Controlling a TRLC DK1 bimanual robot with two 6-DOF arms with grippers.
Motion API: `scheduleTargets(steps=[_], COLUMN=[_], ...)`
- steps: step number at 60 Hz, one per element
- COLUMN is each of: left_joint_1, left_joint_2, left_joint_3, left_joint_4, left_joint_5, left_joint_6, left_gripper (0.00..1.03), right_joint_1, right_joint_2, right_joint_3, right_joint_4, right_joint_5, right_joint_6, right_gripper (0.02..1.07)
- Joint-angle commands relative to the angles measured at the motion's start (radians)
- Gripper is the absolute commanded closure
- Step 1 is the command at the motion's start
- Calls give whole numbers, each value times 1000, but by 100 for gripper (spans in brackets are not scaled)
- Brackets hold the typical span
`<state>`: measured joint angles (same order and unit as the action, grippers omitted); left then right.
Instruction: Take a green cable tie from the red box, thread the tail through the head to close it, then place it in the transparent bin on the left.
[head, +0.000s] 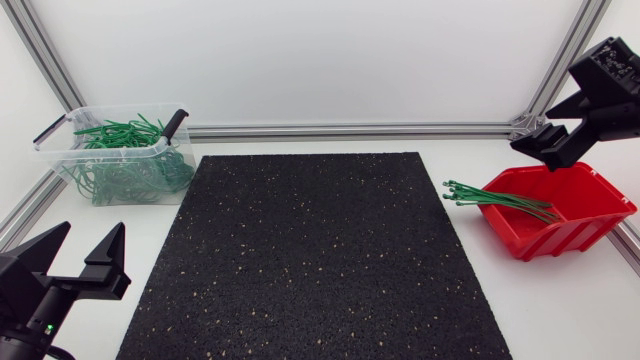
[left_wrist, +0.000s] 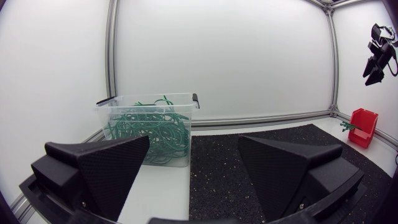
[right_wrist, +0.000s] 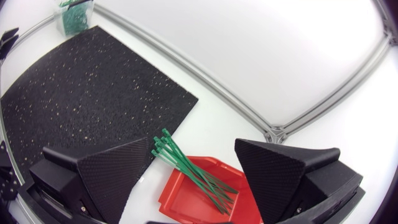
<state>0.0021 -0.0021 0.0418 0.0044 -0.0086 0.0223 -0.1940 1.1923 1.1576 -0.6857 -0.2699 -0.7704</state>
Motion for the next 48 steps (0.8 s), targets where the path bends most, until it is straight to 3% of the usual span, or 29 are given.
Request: scheduleTargets(steps=[1, 14, 48], left_joint_1=[-5, -5, -7], left_joint_2=[-9, -9, -9], left_joint_3=[-40, -40, -40], left_joint_4=[-21, -21, -24], left_joint_5=[2, 2, 2], left_joint_6=[-1, -1, -1], left_gripper=[4, 4, 4], right_joint_1=[-9, -7, -22], right_joint_2=[95, 256, 428], right_joint_3=[54, 62, -76], right_joint_4=[-52, -130, -92], right_joint_5=[-18, -23, -18], right_joint_6=[-118, -377, -767], right_gripper=[6, 6, 6])
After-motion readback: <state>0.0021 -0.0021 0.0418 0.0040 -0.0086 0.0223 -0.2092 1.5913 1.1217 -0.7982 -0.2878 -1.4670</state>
